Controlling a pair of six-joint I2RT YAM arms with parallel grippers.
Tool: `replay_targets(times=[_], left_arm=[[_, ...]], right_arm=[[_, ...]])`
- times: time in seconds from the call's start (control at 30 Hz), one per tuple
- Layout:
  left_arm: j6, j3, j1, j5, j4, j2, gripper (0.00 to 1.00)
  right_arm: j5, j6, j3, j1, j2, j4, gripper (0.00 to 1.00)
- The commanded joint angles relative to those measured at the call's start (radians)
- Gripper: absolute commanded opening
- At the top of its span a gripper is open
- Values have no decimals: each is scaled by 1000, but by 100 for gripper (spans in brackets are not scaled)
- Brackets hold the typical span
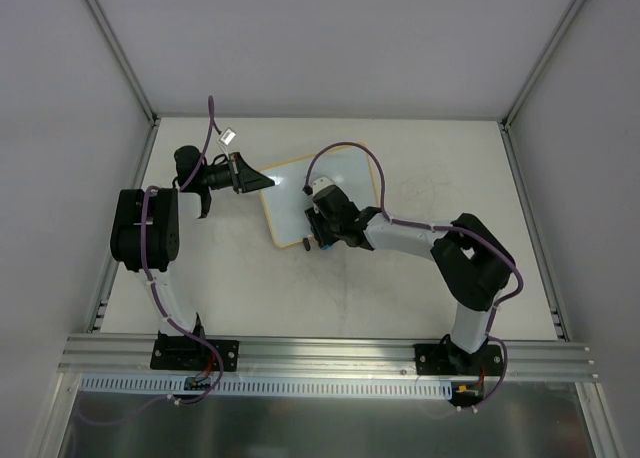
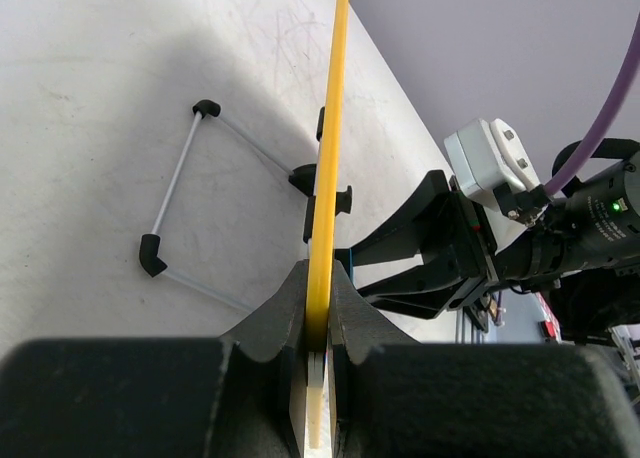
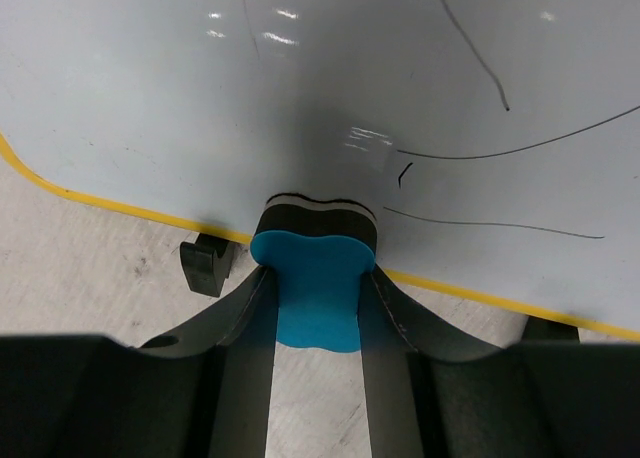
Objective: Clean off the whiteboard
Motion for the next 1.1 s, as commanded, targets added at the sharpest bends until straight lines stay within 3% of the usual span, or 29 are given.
replay_targets(times=[0.0, 0.77, 1.07], left_arm=[[-2, 2, 2, 5, 58, -12, 0], [1, -5, -5, 8, 64, -22, 0], [6, -10, -11, 8, 66, -28, 0]], right_arm=[[50, 18, -34, -8, 42, -82, 0], [4, -62, 435, -5, 175, -216, 0], [66, -101, 590, -11, 225, -247, 0]])
